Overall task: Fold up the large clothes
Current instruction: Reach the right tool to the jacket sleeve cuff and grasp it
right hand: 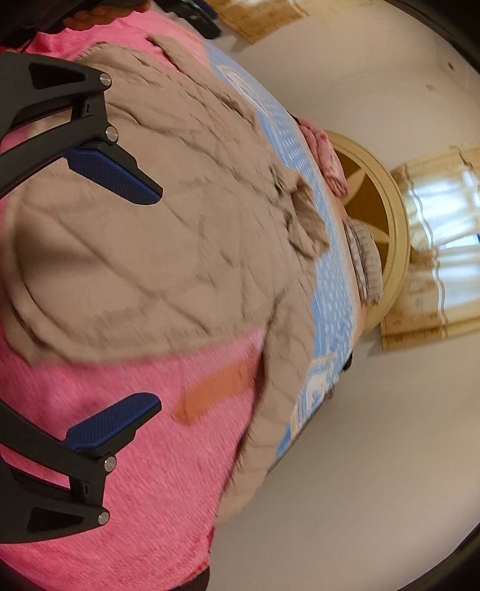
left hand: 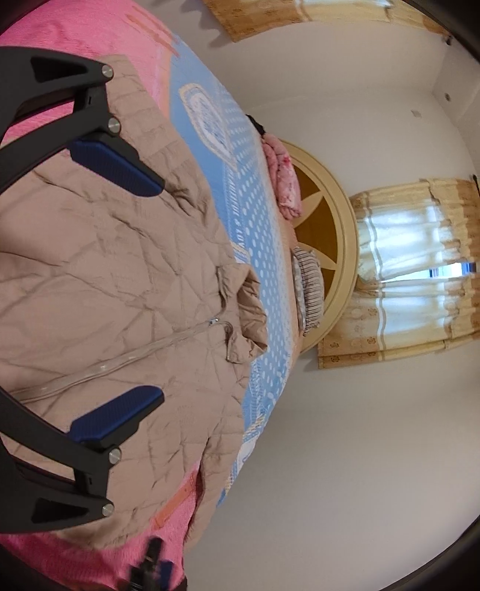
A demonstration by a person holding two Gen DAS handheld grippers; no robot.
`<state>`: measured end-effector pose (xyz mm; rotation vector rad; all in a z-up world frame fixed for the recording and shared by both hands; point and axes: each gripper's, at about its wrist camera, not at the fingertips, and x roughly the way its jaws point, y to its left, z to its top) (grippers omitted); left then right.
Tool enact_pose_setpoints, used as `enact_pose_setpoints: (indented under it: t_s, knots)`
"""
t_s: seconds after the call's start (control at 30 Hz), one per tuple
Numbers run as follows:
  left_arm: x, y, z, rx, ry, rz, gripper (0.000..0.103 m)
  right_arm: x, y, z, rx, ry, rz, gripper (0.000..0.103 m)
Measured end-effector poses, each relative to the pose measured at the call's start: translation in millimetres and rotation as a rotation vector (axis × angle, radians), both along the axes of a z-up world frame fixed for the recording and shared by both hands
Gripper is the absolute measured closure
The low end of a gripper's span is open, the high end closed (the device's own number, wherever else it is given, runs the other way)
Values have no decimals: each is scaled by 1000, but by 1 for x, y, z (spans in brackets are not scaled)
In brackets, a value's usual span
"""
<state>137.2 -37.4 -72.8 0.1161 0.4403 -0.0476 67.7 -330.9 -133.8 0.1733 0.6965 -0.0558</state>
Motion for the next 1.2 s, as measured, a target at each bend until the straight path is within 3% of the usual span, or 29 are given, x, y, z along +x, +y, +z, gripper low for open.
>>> enact_pose_setpoints:
  t_s: [0.13, 0.2, 0.4, 0.53, 0.77, 0.97, 1.07, 1.13, 1.17, 1.2]
  knots:
    - [26, -5, -2, 19, -2, 3, 0, 32, -56, 5, -3, 23, -109, 5]
    - [36, -5, -3, 17, -5, 7, 0, 48, -89, 0, 18, 47, -172, 13]
    - [64, 1, -14, 29, 24, 45, 0, 86, -181, -24, -13, 132, -381, 15]
    - [77, 10, -26, 11, 64, 70, 0, 97, -214, -29, -16, 162, -444, 15]
    - [95, -1, -37, 22, 104, 69, 0, 112, -266, -42, 11, 203, -508, 15]
    - [115, -10, -43, -12, 147, 59, 0, 120, -292, -66, 74, 272, -535, 29]
    - [118, -13, -52, -10, 170, 59, 0, 129, -302, -78, 75, 316, -548, 30]
    - [118, -14, -56, -4, 178, 61, 0, 132, -311, -85, 142, 319, -546, 31]
    - [119, -14, -57, -3, 181, 61, 0, 132, -314, -86, 170, 318, -536, 33]
    - [119, -13, -59, -3, 184, 63, 0, 132, -316, -87, 201, 311, -516, 44]
